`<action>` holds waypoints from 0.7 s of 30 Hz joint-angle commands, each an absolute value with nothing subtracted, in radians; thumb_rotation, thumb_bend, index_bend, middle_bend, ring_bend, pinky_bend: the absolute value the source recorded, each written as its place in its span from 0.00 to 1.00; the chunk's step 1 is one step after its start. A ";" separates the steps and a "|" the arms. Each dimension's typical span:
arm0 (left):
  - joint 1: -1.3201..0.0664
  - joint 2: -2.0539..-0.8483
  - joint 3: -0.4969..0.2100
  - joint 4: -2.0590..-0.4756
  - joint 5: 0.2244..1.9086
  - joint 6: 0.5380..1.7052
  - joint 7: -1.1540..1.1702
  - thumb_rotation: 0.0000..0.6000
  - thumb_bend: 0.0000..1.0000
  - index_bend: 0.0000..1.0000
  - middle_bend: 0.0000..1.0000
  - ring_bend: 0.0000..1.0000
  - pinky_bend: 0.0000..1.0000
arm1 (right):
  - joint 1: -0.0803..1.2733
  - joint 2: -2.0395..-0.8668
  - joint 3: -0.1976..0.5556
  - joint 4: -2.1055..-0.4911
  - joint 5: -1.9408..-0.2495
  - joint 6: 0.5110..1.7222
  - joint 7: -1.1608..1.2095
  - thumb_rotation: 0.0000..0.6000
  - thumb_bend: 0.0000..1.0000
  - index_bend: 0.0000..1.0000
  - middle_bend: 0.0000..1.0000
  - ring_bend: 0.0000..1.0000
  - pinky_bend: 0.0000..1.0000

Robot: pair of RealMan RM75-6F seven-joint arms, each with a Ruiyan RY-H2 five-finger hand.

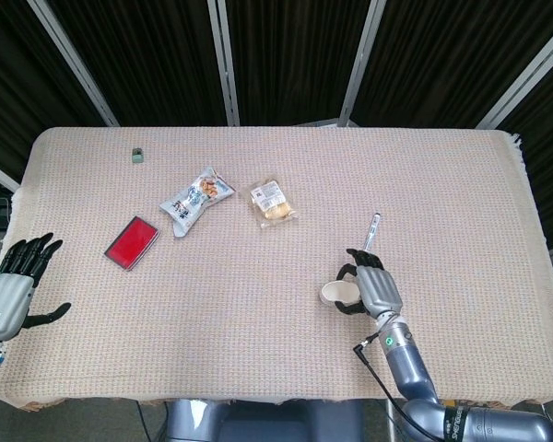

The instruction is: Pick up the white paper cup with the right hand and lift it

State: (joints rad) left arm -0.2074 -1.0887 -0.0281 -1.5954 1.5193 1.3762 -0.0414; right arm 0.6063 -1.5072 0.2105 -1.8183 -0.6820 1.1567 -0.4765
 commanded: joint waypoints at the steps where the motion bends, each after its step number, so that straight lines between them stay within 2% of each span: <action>1: -0.208 -1.089 -0.028 -1.596 1.519 1.376 -0.041 1.00 0.14 0.00 0.00 0.00 0.00 | 0.605 -1.492 0.213 -1.777 -0.637 1.152 -0.483 1.00 0.14 0.44 0.06 0.00 0.00; 5: -0.207 -1.089 -0.028 -1.597 1.519 1.376 -0.039 1.00 0.13 0.00 0.00 0.00 0.00 | 0.605 -1.476 0.214 -1.741 -0.590 1.166 -0.506 1.00 0.14 0.43 0.04 0.00 0.00; 7: -0.207 -1.089 -0.028 -1.596 1.519 1.377 -0.039 1.00 0.13 0.00 0.00 0.00 0.00 | 0.605 -1.469 0.217 -1.729 -0.570 1.174 -0.517 1.00 0.14 0.39 0.02 0.00 0.00; 13: -0.207 -1.089 -0.028 -1.597 1.519 1.377 -0.036 1.00 0.13 0.00 0.00 0.00 0.00 | 0.612 -1.439 0.215 -1.726 -0.497 1.178 -0.566 1.00 0.14 0.05 0.00 0.00 0.00; 17: -0.207 -1.089 -0.028 -1.598 1.518 1.377 -0.035 1.00 0.13 0.00 0.00 0.00 0.00 | 0.610 -1.445 0.197 -1.734 -0.541 1.205 -0.575 1.00 0.11 0.00 0.00 0.00 0.00; 21: -0.206 -1.089 -0.028 -1.598 1.519 1.378 -0.036 1.00 0.13 0.00 0.00 0.00 0.00 | 0.605 -1.478 0.180 -1.737 -0.610 1.242 -0.572 1.00 0.10 0.04 0.00 0.00 0.00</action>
